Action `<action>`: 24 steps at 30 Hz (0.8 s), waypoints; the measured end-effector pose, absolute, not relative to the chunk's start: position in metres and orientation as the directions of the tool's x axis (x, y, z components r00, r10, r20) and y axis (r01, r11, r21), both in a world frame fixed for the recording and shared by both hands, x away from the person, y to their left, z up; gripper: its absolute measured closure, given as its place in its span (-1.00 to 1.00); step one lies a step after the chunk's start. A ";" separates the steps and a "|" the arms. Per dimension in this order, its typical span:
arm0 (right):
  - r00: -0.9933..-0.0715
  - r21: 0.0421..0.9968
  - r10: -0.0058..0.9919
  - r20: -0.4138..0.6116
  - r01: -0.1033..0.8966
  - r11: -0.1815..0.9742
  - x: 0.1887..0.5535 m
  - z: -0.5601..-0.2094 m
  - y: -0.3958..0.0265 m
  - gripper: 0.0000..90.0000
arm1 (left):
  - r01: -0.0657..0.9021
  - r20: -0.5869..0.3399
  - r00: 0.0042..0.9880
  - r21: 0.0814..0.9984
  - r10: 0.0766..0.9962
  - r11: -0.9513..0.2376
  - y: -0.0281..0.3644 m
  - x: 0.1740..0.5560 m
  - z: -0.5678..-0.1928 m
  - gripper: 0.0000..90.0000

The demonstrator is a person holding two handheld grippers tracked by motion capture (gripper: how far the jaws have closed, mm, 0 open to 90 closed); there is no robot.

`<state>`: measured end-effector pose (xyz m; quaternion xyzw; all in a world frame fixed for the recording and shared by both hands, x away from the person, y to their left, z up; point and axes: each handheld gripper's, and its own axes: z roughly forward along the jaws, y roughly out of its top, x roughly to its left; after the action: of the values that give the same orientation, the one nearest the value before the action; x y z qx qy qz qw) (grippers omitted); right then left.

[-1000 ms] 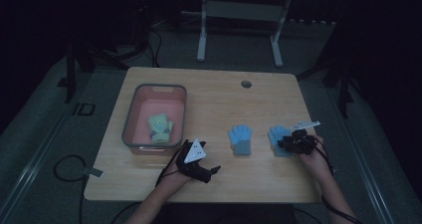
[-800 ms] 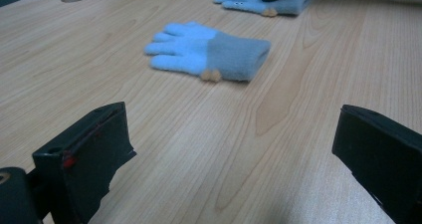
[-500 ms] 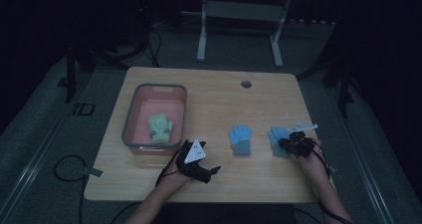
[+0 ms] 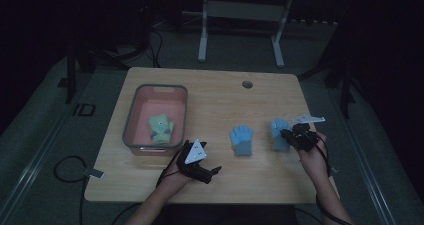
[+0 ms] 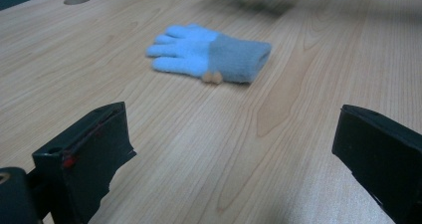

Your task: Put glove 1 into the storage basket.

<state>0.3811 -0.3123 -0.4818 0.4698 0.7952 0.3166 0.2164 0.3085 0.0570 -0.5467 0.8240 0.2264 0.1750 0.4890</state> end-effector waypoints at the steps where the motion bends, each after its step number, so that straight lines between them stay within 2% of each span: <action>1: -0.465 0.711 0.884 -0.049 0.605 0.358 0.381 -0.477 -0.308 0.90 | 0.201 0.068 0.836 0.885 0.544 -0.419 0.057 0.309 -0.547 -0.97; 11: -0.531 0.745 0.847 -0.031 0.553 0.374 0.382 -0.455 -0.266 0.90 | 0.202 0.066 0.834 0.888 0.547 -0.414 0.058 0.308 -0.546 -0.97; 24: -0.616 0.722 0.788 0.001 0.546 0.426 0.382 -0.471 -0.212 0.90 | 0.196 0.075 0.830 0.889 0.553 -0.414 0.060 0.308 -0.545 -0.97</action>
<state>0.3825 -0.2121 -0.4713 0.4033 0.8267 0.3529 0.1713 0.3084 0.0599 -0.5453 0.8211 0.2278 0.1818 0.4908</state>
